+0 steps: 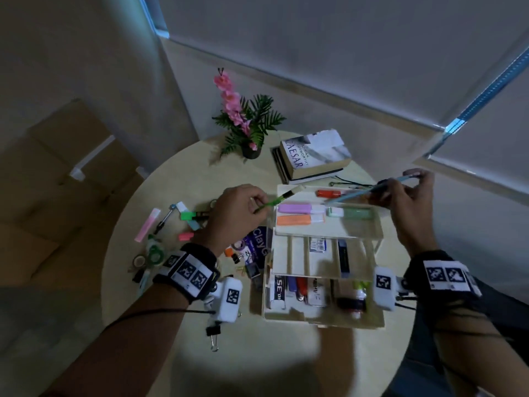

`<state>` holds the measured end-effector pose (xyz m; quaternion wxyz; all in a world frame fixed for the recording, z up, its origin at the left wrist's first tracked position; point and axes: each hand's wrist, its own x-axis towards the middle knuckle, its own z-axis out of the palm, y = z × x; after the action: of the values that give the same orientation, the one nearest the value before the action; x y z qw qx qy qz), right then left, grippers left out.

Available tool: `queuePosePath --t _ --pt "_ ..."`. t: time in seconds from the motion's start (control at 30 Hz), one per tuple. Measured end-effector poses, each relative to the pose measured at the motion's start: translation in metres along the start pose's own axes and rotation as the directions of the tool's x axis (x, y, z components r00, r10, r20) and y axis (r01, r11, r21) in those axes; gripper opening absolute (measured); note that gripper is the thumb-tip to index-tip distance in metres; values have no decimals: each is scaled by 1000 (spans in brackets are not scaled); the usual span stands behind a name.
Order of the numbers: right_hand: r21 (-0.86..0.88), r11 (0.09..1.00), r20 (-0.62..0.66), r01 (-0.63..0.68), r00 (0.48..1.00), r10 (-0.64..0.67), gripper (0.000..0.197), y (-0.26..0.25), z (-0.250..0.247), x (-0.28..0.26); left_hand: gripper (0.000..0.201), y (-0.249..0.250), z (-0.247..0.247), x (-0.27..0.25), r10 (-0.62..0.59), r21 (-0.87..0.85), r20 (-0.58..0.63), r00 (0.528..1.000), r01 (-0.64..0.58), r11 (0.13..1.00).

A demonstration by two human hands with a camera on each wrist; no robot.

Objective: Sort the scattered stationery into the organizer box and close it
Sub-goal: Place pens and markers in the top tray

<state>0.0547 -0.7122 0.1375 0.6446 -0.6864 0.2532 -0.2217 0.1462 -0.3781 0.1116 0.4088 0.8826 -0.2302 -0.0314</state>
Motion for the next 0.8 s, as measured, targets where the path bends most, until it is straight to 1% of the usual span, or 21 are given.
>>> queuePosePath --t 0.07,0.13,0.27,0.33,0.4,0.43,0.5,0.6,0.67,0.7,0.73,0.8 --pt "-16 999 55 -34 998 35 24 10 1 8 8 13 10 7 21 39 0 1000 -21 999" --pt "-13 998 61 -59 996 60 22 22 0 16 7 23 16 12 36 85 0 999 -36 996" --pt "116 989 63 -96 994 89 16 31 -4 30 7 32 23 24 14 174 -26 1000 -9 985" --pt "163 982 105 -97 991 80 15 31 -6 34 8 34 26 30 -9 191 -54 998 19 981" --pt "109 989 188 -99 979 77 13 38 -9 41 8 36 31 36 -25 212 -75 997 40 976" --pt "41 995 230 -88 970 76 11 42 -12 46 7 37 33 39 -27 230 -77 997 44 972" --pt "-109 993 323 -36 944 69 9 48 -16 55 6 37 39 45 -29 279 -64 998 46 959" --pt "-277 957 459 84 886 55 4 50 -18 60 6 39 51 56 -55 348 -26 998 61 936" --pt "-366 917 513 155 857 60 11 54 -17 62 6 41 60 61 -73 382 -6 997 69 922" --pt "-415 880 539 232 841 32 12 57 -16 63 6 43 65 63 -77 398 4 997 68 915" --pt "-462 821 571 334 821 -12 14 59 -16 64 7 43 69 65 -81 414 15 997 67 908" --pt "-516 680 613 521 779 -132 18 64 -15 62 8 43 75 67 -92 443 40 995 65 894"
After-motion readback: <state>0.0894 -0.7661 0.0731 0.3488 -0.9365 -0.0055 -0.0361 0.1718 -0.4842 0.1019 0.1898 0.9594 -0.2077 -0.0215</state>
